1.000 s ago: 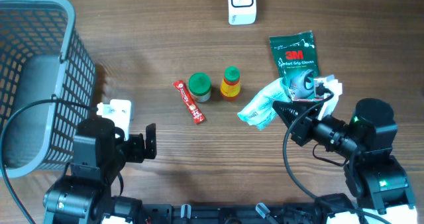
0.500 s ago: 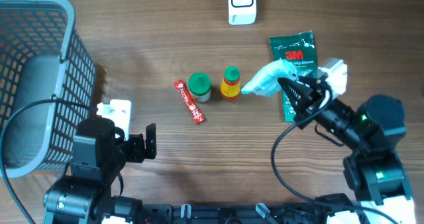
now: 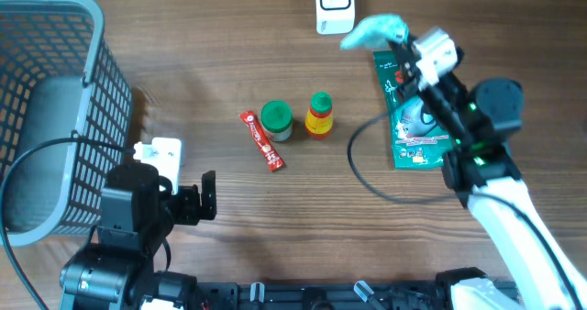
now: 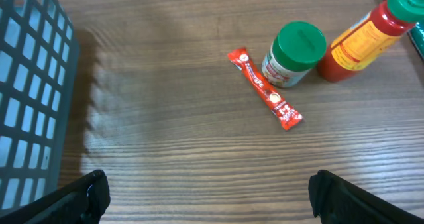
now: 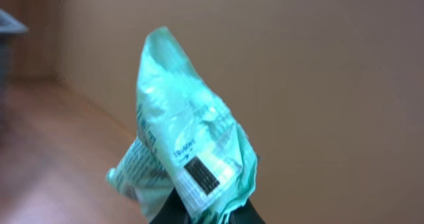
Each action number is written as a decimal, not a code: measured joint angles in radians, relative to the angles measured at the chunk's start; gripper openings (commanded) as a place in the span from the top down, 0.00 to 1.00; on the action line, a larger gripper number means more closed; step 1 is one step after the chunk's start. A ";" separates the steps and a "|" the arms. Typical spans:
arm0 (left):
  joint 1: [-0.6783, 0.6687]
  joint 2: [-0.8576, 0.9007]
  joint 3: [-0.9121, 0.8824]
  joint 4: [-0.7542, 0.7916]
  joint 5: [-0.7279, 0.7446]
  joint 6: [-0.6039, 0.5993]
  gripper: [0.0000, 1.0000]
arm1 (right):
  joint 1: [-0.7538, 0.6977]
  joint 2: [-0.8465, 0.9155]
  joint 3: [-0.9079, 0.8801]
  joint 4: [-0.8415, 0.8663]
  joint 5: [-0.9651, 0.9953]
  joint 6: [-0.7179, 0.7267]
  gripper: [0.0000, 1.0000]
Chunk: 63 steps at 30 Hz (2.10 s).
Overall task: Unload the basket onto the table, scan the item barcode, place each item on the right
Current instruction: 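Hold the mint pouch over the scanner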
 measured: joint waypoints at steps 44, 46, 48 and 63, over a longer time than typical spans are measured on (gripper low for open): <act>0.000 -0.002 -0.001 -0.001 0.000 -0.003 0.00 | 0.001 1.249 0.867 0.398 0.015 -0.527 0.95; 0.000 -0.002 -0.001 -0.001 0.000 -0.003 0.00 | 0.002 1.279 0.889 0.399 0.015 -0.534 0.95; 0.000 -0.002 -0.001 -0.001 0.000 -0.003 0.00 | 0.003 1.300 0.910 0.400 0.015 -0.541 0.95; 0.000 -0.002 -0.001 -0.001 0.000 -0.003 0.00 | 0.007 1.300 0.962 0.100 0.011 -0.553 0.95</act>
